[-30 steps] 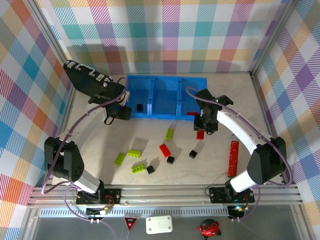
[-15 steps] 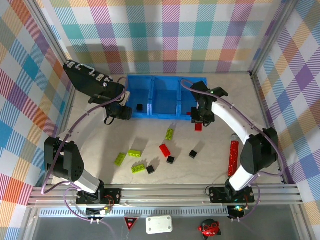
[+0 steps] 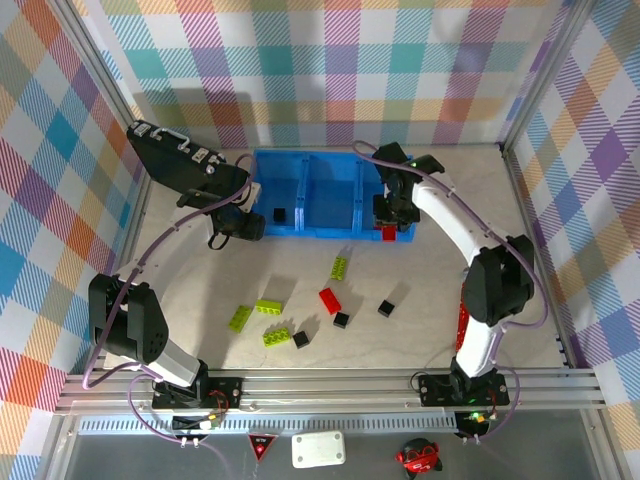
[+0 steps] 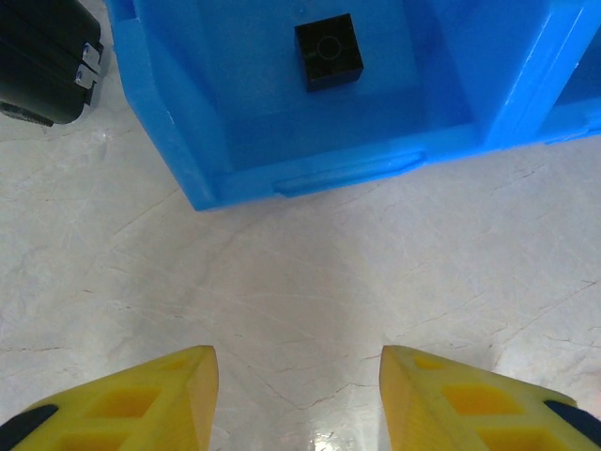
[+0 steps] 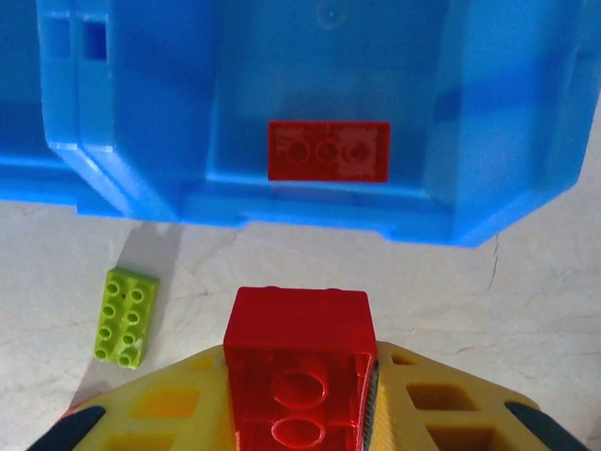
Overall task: Sort the legos into containers by color
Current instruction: Place the lego in the container.
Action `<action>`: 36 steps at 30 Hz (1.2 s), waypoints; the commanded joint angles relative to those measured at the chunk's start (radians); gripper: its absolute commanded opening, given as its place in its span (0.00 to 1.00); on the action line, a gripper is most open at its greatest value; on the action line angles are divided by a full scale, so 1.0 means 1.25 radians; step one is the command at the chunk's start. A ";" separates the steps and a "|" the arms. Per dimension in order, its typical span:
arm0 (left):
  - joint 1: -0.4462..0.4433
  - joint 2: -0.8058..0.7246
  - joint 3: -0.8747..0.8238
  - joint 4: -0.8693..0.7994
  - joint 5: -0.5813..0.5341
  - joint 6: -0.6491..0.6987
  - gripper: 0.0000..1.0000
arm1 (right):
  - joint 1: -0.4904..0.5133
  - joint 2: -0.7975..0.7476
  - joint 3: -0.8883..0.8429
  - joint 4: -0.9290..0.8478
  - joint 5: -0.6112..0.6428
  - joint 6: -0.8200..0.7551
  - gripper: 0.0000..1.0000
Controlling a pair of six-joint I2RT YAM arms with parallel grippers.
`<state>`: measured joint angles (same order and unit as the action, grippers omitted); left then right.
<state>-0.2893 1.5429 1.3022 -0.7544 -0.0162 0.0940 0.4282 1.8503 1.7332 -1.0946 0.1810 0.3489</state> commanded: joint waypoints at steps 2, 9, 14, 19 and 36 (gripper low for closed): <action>-0.003 -0.026 -0.011 0.009 0.007 -0.008 0.48 | -0.021 0.043 0.057 -0.010 0.018 -0.039 0.33; -0.011 -0.021 -0.016 0.011 0.007 -0.011 0.48 | -0.049 0.135 0.150 -0.005 0.017 -0.056 0.32; -0.018 -0.020 -0.017 0.008 -0.002 -0.009 0.48 | -0.061 0.213 0.240 -0.015 0.015 -0.070 0.32; -0.024 -0.018 -0.020 0.007 -0.014 -0.008 0.48 | -0.076 0.307 0.344 -0.023 0.007 -0.077 0.32; -0.034 -0.009 -0.026 0.007 -0.036 -0.003 0.48 | -0.109 0.534 0.524 0.023 -0.022 -0.070 0.32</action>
<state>-0.3252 1.5414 1.2831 -0.7517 -0.0463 0.0914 0.2996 2.4954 2.3493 -1.0779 0.1635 0.2714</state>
